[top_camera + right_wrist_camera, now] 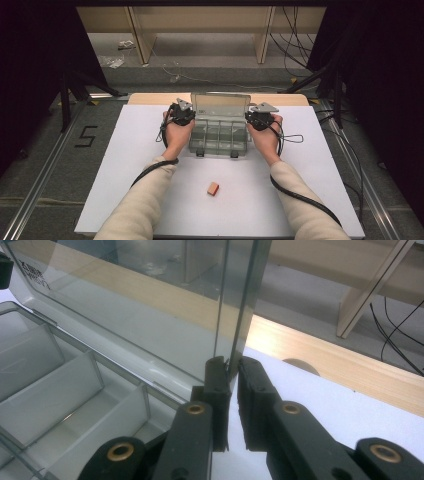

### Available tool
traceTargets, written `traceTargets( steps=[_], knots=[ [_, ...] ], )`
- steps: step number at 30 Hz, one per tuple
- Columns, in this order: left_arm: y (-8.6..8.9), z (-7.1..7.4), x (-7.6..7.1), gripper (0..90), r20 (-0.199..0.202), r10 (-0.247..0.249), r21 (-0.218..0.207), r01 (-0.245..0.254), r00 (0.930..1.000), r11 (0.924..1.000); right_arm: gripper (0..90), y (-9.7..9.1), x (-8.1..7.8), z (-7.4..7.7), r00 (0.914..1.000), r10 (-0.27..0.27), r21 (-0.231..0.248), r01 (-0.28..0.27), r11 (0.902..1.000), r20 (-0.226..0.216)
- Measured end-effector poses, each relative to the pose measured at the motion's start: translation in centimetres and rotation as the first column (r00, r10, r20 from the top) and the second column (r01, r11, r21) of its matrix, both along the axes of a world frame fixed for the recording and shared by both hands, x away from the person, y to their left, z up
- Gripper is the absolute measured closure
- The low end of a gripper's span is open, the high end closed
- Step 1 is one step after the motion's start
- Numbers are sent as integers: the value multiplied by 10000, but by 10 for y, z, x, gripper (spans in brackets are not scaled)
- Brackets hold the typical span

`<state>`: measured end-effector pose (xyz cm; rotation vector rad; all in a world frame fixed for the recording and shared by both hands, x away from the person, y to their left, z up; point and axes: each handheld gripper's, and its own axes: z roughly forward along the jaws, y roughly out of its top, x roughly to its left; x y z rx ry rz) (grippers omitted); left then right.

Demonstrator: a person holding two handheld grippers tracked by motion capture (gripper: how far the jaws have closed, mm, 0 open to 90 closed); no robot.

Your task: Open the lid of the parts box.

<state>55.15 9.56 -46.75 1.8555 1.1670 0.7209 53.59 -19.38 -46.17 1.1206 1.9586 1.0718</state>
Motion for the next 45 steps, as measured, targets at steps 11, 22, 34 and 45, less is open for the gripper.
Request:
traceTargets(
  steps=[11,22,34,45],
  knots=[
    [-1,-7,4,841,-276,113,-122,-117,9996,9999,843,-1,5,-4,9999,-30,115,32,9999,-151],
    [0,-6,6,835,-425,132,-246,-142,9990,9996,835,0,9,-7,9997,-73,105,75,9999,-212],
    [1,-2,3,870,-761,45,-17,-46,9971,10000,830,0,14,-11,9990,-95,174,103,9998,-439],
    [3,-1,-2,843,-684,-112,69,117,9976,9999,802,0,18,-18,9980,-40,112,48,9999,-635]
  ],
)
